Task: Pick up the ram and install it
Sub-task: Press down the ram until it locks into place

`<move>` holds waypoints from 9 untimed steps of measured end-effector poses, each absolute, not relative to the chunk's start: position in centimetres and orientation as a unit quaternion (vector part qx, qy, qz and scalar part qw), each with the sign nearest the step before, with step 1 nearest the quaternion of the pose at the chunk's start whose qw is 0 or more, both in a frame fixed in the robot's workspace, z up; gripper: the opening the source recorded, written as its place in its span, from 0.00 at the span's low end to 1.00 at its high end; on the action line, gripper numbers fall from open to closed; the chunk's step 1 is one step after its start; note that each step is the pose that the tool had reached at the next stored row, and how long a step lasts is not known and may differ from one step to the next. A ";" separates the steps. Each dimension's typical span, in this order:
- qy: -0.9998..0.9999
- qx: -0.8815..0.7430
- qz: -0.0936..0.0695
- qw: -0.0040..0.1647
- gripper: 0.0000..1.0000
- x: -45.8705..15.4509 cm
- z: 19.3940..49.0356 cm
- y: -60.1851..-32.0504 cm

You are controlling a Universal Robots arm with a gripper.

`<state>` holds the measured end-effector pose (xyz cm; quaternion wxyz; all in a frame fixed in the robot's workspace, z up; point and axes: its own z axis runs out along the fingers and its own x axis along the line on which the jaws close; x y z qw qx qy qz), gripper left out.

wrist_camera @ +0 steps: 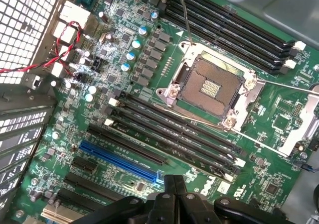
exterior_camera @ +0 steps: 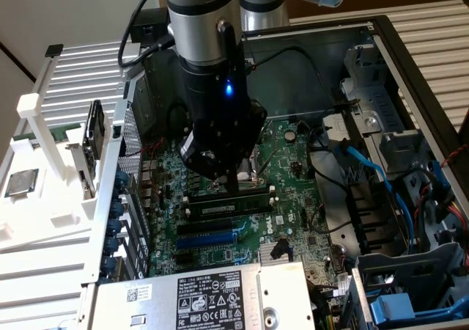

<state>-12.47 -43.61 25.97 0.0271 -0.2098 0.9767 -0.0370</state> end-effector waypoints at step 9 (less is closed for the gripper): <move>0.981 -0.188 -0.036 0.022 0.10 -12.4 26.1 -43.5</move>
